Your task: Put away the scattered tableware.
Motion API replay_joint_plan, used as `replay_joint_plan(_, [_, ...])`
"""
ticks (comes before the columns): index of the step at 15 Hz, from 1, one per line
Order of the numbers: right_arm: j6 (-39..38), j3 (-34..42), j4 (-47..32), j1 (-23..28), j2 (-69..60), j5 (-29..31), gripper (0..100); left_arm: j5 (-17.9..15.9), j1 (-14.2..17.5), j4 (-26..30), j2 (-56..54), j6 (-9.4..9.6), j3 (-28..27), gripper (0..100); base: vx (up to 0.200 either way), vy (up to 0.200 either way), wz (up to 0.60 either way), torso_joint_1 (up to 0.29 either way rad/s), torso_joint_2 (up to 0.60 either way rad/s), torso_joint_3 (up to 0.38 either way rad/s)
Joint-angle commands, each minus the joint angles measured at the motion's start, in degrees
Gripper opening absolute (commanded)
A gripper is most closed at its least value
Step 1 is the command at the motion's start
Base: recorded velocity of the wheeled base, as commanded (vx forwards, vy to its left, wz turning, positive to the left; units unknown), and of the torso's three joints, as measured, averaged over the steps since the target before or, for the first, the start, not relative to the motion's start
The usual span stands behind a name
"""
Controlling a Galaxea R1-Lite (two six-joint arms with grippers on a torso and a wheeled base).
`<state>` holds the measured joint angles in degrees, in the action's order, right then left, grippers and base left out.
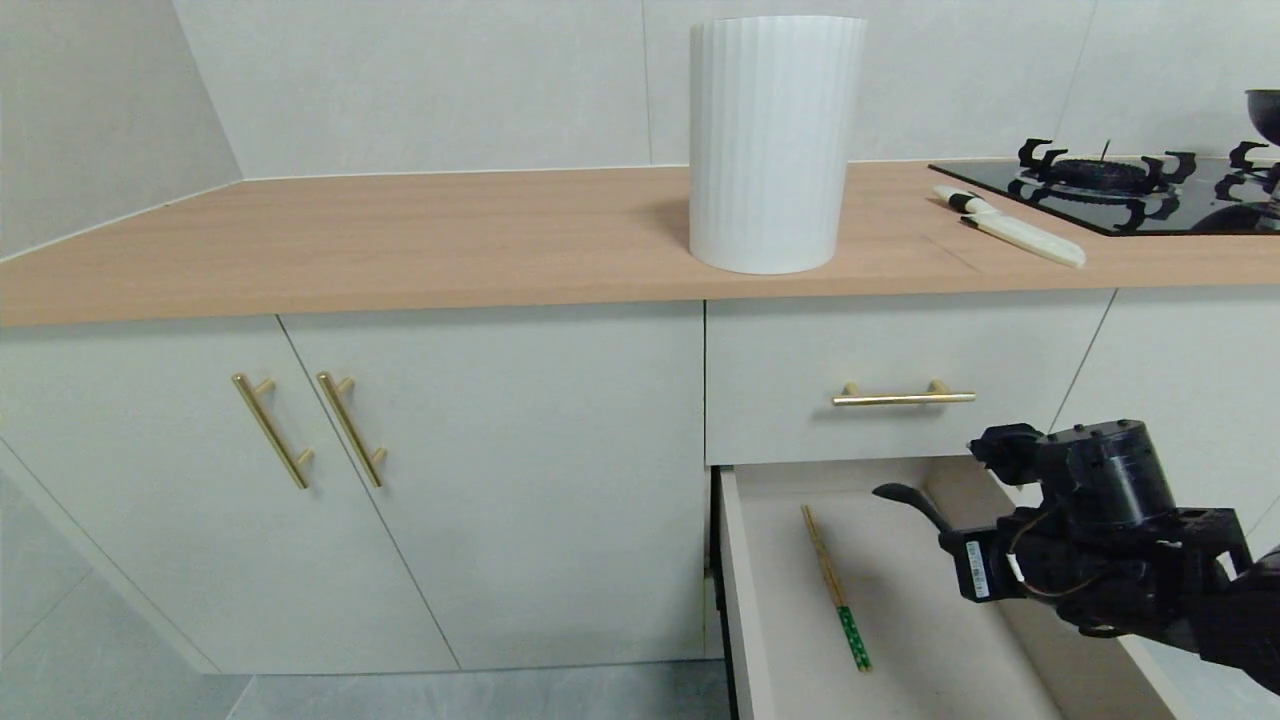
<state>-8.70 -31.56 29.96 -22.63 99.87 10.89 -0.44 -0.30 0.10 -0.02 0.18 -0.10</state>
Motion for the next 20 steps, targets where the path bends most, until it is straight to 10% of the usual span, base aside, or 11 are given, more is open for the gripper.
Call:
replay_joint_plan(1, [-1.2, -0.3, 3.8, 0.1, 10.5, 1.3, 0, 0.0, 0.0, 0.0, 0.0, -0.01, 0.0, 100, 0.0, 0.0, 0.0, 0.0, 0.0, 0.0])
replay_joint_plan(7, [-1.1, -0.3, 20.0, 0.2, 29.7, 8.5, 0, 0.0, 0.0, 0.0, 0.0, -0.01, 0.0, 100, 0.0, 0.0, 0.0, 0.0, 0.0, 0.0])
replay_joint_plan(20, [-1.0, -0.4, 21.3, 0.1, 32.4, 9.2, 0, 0.0, 0.0, 0.0, 0.0, -0.01, 0.0, 100, 0.0, 0.0, 0.0, 0.0, 0.0, 0.0])
